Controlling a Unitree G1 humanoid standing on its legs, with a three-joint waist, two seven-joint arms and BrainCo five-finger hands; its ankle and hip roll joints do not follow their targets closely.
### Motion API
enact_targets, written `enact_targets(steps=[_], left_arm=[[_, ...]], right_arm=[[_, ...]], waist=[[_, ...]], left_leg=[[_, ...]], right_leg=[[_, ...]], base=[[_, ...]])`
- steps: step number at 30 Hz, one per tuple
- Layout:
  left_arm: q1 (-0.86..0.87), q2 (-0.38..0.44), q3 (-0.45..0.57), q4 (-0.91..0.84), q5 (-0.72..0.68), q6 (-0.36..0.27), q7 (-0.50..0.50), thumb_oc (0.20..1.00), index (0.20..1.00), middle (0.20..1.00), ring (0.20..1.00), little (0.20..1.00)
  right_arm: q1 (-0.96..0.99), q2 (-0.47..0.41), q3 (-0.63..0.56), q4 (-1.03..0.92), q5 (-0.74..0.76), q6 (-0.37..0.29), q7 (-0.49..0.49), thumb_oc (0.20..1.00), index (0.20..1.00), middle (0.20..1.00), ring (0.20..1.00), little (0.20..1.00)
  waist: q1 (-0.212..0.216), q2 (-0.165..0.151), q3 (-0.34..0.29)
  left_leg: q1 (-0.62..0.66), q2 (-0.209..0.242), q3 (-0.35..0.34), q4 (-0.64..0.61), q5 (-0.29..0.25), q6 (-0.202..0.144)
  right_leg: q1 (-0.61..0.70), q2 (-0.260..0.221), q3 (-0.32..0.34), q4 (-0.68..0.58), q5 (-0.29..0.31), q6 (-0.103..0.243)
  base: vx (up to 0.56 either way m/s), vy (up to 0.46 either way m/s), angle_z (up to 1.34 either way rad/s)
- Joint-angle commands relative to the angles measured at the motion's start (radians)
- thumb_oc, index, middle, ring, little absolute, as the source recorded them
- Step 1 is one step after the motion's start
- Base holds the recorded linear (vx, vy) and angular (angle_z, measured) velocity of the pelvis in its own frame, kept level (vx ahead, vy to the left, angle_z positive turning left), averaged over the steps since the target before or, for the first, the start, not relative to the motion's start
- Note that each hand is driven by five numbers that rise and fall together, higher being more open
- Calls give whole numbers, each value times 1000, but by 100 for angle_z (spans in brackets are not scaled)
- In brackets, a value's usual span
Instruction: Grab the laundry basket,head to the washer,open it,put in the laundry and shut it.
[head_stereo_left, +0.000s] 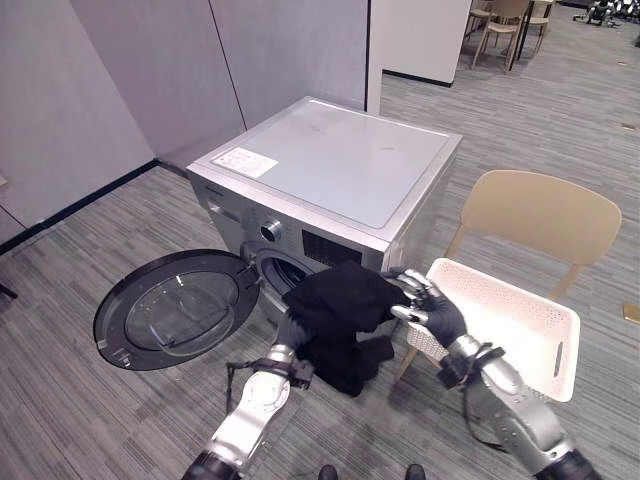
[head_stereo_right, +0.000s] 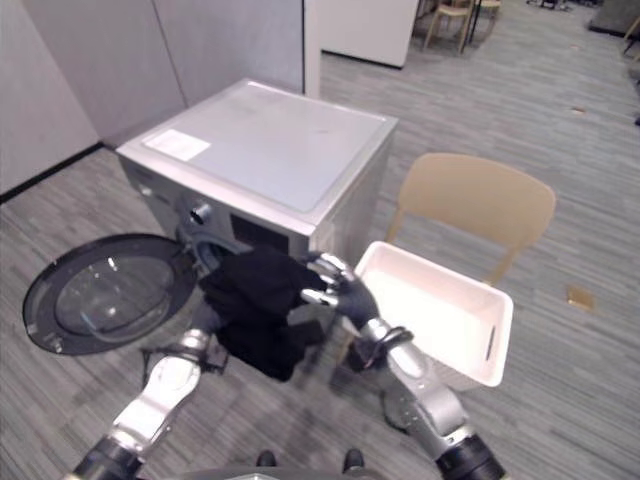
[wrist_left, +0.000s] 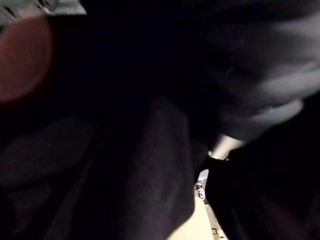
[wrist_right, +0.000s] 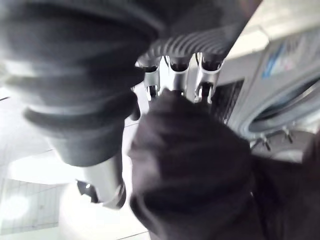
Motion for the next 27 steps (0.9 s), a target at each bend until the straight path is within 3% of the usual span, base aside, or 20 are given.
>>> enact_targets(steps=[1, 5, 7, 9, 17, 20, 23, 24, 25, 26, 27], left_arm=[[-84, 15, 65, -7, -61, -55, -34, 200, 200, 200, 200, 200], [38, 46, 154, -8, -76, -49, -88, 200, 200, 200, 200, 200], [67, 52, 173, -6, -79, -49, -102, 200, 200, 200, 200, 200], [144, 59, 230, 52, -56, -41, -126, 200, 200, 200, 200, 200], [218, -11, 326, 366, -42, 14, -129, 200, 200, 200, 200, 200], [187, -33, 345, 480, -59, 16, -89, 200, 200, 200, 200, 200], [173, -37, 349, 472, -71, 14, -78, 200, 200, 200, 200, 200], [144, -39, 340, 476, -88, 11, -62, 200, 200, 200, 200, 200], [143, -38, 340, 476, -88, 11, -62, 200, 200, 200, 200, 200], [126, -44, 331, 457, -94, 11, -53, 200, 200, 200, 200, 200], [123, -48, 328, 451, -96, 11, -52, 200, 200, 200, 200, 200]], right_arm=[[-43, 9, -86, -66, -209, -63, -36, 1000, 1000, 1000, 1000, 1000], [73, -62, -215, -12, -392, -64, -58, 1000, 1000, 1000, 1000, 1000], [105, -72, -241, -2, -413, -63, -51, 1000, 1000, 1000, 1000, 1000], [184, -98, -287, 107, -520, -59, -51, 1000, 1000, 1000, 1000, 1000], [177, -86, -232, 437, -723, -52, -83, 1000, 1000, 1000, 1000, 1000], [132, -54, -205, 525, -725, -45, -114, 1000, 1000, 1000, 1000, 1000], [114, -44, -208, 536, -708, -46, -131, 1000, 1000, 1000, 1000, 1000], [96, -43, -211, 559, -695, -43, -156, 1000, 1000, 1000, 1000, 1000], [95, -42, -211, 561, -695, -44, -156, 1000, 1000, 1000, 1000, 1000], [86, -43, -213, 586, -694, -29, -174, 1000, 1000, 1000, 1000, 1000], [83, -42, -211, 595, -696, -25, -180, 1000, 1000, 1000, 1000, 1000]], waist=[[-5, -24, -15], [-12, -23, -12], [-12, -22, -12], [-13, -22, -7], [3, -21, 19], [16, -21, 50], [21, -24, 76], [30, -33, 108], [28, -33, 106], [26, -34, 107], [21, -34, 101]], left_leg=[[4, -19, -8, -6, -79, -2], [4, -16, -6, -6, -80, -2], [3, -16, -6, -6, -80, -3], [2, -13, -7, -6, -79, -3], [-1, -5, -13, 4, -74, 2], [-26, -4, -21, 28, -69, 0], [-80, -10, -28, 76, -69, -6], [-166, -11, 10, 149, -62, -22], [-174, -11, 8, 156, -65, -22], [-211, 24, 124, 195, -71, -22], [-213, 43, 182, 197, -72, -21]], right_leg=[[43, 5, 22, 38, -115, 22], [44, 8, 24, 27, -111, 24], [44, 9, 23, 26, -111, 25], [43, 11, 22, 22, -110, 26], [46, 18, 25, 28, -121, 17], [37, 18, 14, 42, -127, 11], [18, 10, -8, 50, -126, 11], [-6, -15, -59, 50, -121, 12], [-9, -15, -62, 50, -121, 12], [-14, -38, -128, 42, -120, 16], [-17, -45, -154, 37, -114, 19]], base=[[0, 0, 0], [1, -2, -1], [0, -14, -7], [-2, -13, -3], [-3, -21, -5], [-61, -36, 3], [-156, -4, 25], [-181, 0, 45], [-228, 29, 116], [-49, 48, 127], [59, 106, 147]])
